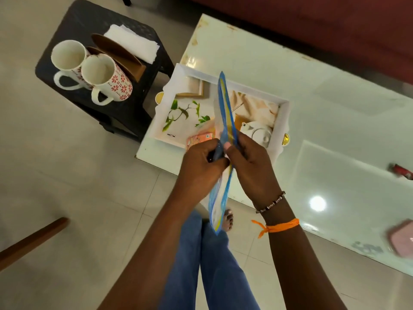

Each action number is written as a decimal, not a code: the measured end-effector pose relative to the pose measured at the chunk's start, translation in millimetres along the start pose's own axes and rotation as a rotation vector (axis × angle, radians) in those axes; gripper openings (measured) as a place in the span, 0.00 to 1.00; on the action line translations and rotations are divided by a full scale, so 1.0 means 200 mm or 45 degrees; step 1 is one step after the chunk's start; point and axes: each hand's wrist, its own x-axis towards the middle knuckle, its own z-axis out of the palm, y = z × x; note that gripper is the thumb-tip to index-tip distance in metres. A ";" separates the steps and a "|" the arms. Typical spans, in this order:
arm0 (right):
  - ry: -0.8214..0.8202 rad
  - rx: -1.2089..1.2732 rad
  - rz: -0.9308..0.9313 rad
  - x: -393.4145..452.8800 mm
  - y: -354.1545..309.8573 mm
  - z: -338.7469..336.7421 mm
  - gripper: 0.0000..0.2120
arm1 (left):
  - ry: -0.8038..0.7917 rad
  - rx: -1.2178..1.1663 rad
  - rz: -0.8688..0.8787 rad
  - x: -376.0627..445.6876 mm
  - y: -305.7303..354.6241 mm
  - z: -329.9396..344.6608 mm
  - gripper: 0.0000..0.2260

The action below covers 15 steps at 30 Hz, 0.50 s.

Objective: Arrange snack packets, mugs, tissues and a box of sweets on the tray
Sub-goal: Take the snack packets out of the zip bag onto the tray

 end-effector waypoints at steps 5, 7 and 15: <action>0.089 0.223 0.116 0.03 0.00 -0.07 0.17 | 0.269 -0.120 0.025 -0.01 0.03 -0.19 0.11; 0.183 0.225 0.098 0.03 0.00 -0.12 0.19 | 0.386 -0.107 0.088 -0.02 0.05 -0.27 0.16; 0.480 -0.286 -0.392 -0.06 -0.16 -0.12 0.14 | 0.604 0.114 0.250 -0.08 0.05 -0.37 0.14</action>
